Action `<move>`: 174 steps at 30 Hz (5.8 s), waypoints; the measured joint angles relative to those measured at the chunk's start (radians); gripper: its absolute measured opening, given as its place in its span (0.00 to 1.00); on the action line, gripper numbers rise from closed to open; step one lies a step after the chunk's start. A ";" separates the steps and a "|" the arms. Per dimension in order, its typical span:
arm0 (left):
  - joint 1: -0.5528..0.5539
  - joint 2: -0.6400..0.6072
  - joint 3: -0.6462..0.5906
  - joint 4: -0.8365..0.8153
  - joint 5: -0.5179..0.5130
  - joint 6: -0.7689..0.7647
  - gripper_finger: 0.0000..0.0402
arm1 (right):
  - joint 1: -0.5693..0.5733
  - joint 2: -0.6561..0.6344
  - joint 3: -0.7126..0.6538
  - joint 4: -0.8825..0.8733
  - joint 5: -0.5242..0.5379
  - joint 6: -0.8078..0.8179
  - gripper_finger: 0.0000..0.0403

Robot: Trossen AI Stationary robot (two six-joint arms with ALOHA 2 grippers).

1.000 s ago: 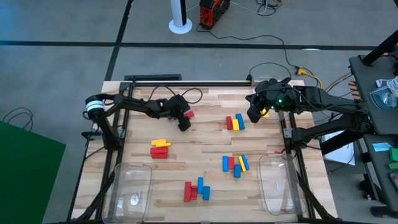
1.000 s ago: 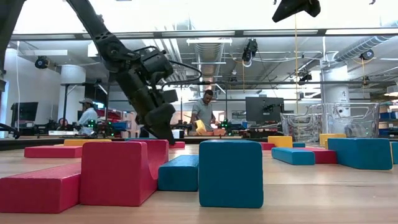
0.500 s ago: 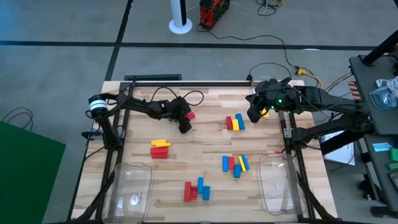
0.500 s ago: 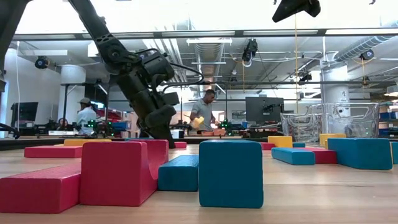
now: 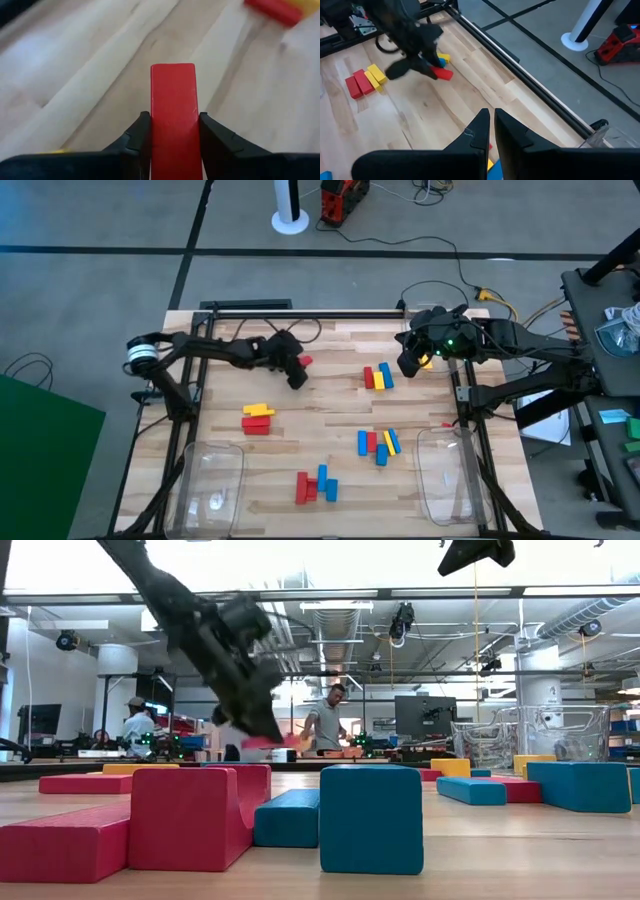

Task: Sort blocks
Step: Put the red block into the bottom left transparent bin, then put the blue block into the bottom right transparent bin

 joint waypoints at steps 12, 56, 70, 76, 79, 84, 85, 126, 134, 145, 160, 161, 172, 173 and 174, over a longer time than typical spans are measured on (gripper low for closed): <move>-0.356 -0.396 0.018 -0.394 0.081 -0.206 0.25 | 0.000 0.003 0.000 0.003 -0.060 -0.157 0.04; -1.500 -0.618 -0.098 -0.841 -0.200 -0.672 0.35 | 0.003 0.150 0.000 -0.026 -0.166 -0.142 0.04; -1.500 -0.601 -0.061 -0.884 -0.190 -0.719 0.37 | 0.003 0.151 0.000 -0.024 -0.166 -0.083 0.04; -1.480 -0.601 0.035 -0.962 -0.239 -0.720 0.37 | 0.003 0.151 0.014 -0.020 -0.166 -0.058 0.04; -1.460 -0.601 0.085 -1.018 -0.350 -0.710 0.36 | 0.003 0.151 0.034 -0.016 -0.166 -0.057 0.04; -1.388 -0.602 0.153 -1.086 -0.549 -0.668 0.33 | 0.020 0.177 0.088 0.005 -0.166 -0.059 0.04; -1.367 -0.603 0.163 -1.085 -0.578 -0.654 0.32 | 0.026 0.186 0.104 0.009 -0.166 -0.065 0.04; -0.769 -0.716 -0.055 -0.424 -0.370 -0.251 0.27 | 0.235 0.584 0.318 -0.143 -0.211 -0.112 0.72; -0.769 -0.715 -0.055 -0.420 -0.375 -0.251 0.27 | 0.235 0.621 0.316 -0.187 -0.210 -0.113 0.92; -0.768 -0.715 -0.055 -0.422 -0.403 -0.248 0.27 | 0.252 0.688 0.242 -0.211 -0.222 -0.086 0.94; -0.768 -0.712 -0.060 -0.421 -0.430 -0.235 0.27 | 0.345 0.814 0.142 -0.181 -0.326 -0.076 0.94; -0.768 -0.712 -0.062 -0.422 -0.430 -0.235 0.27 | 0.348 0.822 0.142 -0.182 -0.326 -0.061 0.94; -0.768 -0.712 -0.064 -0.423 -0.430 -0.234 0.27 | 0.404 0.834 0.142 -0.194 -0.507 0.035 0.94; -0.768 -0.712 -0.064 -0.422 -0.430 -0.231 0.27 | 0.411 0.827 0.142 -0.196 -0.507 0.043 0.94; -0.768 -0.712 -0.064 -0.423 -0.430 -0.230 0.27 | 0.418 0.822 0.142 -0.197 -0.507 0.051 0.94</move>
